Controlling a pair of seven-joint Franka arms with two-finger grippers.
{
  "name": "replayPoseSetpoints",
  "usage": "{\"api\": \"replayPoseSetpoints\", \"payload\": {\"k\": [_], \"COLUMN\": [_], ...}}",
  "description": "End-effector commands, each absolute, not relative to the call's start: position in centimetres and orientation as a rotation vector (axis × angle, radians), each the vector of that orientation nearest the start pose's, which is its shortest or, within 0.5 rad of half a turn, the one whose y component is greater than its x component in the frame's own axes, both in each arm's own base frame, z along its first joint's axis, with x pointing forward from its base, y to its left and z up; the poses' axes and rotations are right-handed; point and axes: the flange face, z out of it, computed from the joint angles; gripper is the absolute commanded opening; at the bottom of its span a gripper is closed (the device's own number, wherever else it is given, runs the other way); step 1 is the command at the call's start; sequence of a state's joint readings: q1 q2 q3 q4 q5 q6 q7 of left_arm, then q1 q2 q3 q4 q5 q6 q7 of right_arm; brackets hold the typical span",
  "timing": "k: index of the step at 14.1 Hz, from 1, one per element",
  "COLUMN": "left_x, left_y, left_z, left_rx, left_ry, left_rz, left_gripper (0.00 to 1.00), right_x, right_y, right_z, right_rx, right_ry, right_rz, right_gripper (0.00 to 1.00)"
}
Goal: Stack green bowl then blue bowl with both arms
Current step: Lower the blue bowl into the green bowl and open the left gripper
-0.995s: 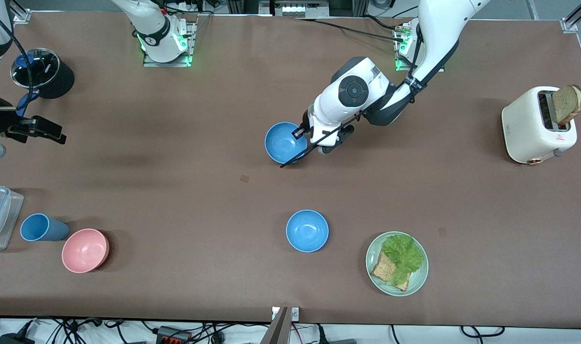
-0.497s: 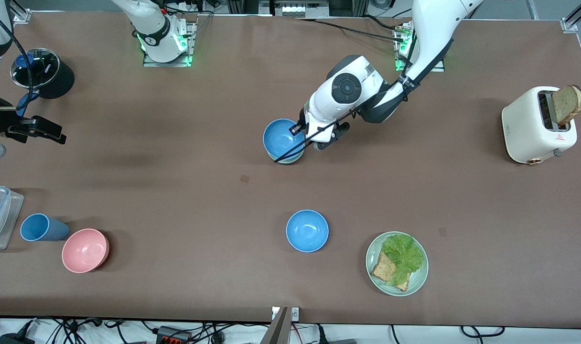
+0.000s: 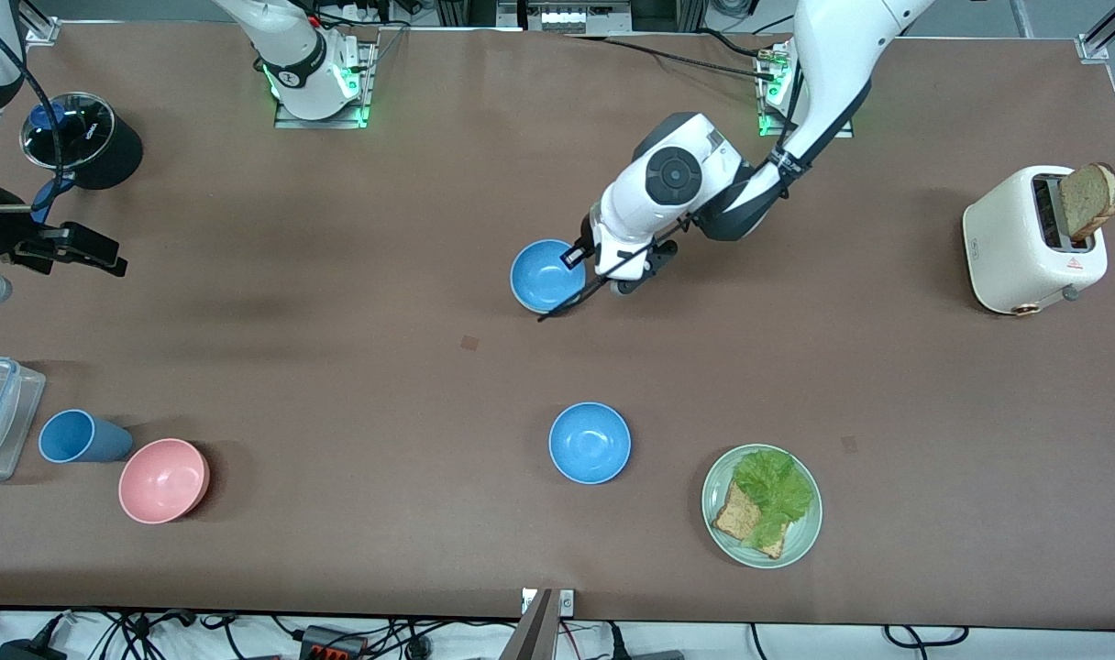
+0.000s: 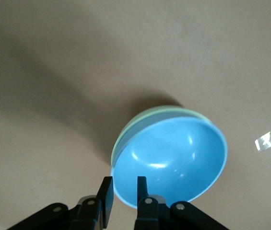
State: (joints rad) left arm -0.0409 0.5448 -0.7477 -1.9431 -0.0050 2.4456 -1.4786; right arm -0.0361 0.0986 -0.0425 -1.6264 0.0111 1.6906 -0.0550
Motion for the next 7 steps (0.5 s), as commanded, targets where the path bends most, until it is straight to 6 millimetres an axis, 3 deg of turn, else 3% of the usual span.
{"api": "replayPoseSetpoints", "payload": {"k": [1,7], "left_x": [48.1,52.3], "left_y": [-40.3,-36.4], "left_z": [29.5,34.9], "left_rx": [-3.062,-3.053], "left_ry": [-1.307,-1.124], "left_rz": [0.431,0.46], "left_gripper": [0.28,0.32], "right_x": [58.2,58.2], "right_y": [-4.4,-4.4], "right_z": [55.5,55.4], "right_rx": [-3.146,-3.147], "right_ry": [0.028,0.025], "right_rz": [0.061,0.064], "right_gripper": [1.0,1.0]}}
